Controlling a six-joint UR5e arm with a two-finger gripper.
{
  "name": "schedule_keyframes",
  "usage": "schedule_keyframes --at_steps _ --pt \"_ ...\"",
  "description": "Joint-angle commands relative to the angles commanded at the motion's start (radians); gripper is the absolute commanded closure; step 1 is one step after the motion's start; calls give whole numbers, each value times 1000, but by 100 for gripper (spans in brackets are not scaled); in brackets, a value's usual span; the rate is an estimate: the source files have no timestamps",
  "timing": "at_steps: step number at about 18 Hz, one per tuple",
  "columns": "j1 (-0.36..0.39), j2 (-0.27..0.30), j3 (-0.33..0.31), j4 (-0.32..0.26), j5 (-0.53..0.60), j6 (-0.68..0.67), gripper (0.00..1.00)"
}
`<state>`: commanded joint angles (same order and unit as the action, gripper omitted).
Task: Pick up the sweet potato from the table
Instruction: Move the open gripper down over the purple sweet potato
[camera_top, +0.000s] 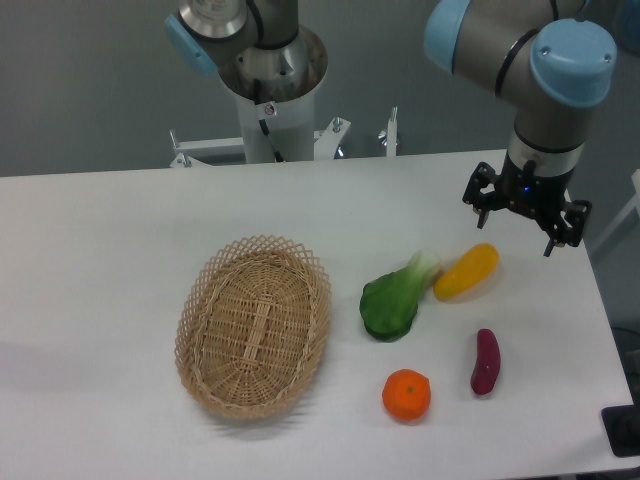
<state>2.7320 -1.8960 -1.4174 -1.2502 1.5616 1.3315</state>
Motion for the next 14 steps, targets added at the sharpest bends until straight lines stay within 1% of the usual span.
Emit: schedule_keyframes --at_steps 6,9,10,12,14 --pt "-2 -11 -6 8 -12 -18 0" --pt "-5 -20 -9 11 -12 -72 0" --pt "-5 -26 -9 23 -12 -80 0" --pt "-8 -44 -12 72 -14 -95 0" --pt "-8 -66 -12 103 -20 -145 0"
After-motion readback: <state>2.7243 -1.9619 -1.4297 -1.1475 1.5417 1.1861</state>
